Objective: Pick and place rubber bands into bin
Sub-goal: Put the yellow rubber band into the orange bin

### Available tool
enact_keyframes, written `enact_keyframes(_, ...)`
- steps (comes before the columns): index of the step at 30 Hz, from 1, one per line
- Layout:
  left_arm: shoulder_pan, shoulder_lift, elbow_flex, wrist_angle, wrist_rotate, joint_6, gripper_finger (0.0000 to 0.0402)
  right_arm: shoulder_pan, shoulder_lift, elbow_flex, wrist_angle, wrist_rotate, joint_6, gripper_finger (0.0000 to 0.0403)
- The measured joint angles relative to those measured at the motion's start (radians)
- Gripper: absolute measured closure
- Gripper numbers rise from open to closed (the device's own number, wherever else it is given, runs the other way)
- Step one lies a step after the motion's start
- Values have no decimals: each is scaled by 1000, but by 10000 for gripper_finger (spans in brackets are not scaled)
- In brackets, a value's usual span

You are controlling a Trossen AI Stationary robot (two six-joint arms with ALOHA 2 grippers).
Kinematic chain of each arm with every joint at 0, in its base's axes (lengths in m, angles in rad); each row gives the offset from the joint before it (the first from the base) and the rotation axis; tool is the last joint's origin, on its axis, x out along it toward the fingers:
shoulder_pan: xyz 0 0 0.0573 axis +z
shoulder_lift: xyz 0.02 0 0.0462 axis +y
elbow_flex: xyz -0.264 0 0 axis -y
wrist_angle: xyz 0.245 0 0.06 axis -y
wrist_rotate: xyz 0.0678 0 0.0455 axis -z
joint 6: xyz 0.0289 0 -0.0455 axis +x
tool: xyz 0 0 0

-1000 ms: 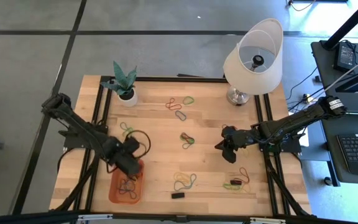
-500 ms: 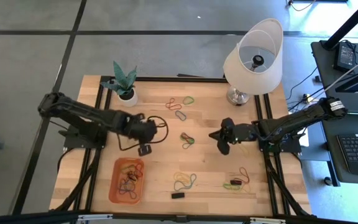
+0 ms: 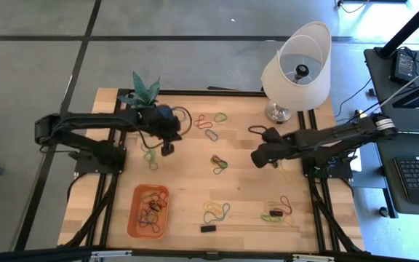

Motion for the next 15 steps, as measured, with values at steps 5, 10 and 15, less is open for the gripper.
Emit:
enact_keyframes(5, 71, -72, -20, -3, 9, 61, 400, -30, 39, -8, -47, -112, 88, 391)
enact_keyframes(10, 102, -118, -22, 1, 2, 93, 400, -35, 63, -9, -58, -133, 138, 376)
enact_keyframes(15, 122, -130, -22, 0, -1, 119, 400, -37, 81, -9, -130, -135, 232, 346)
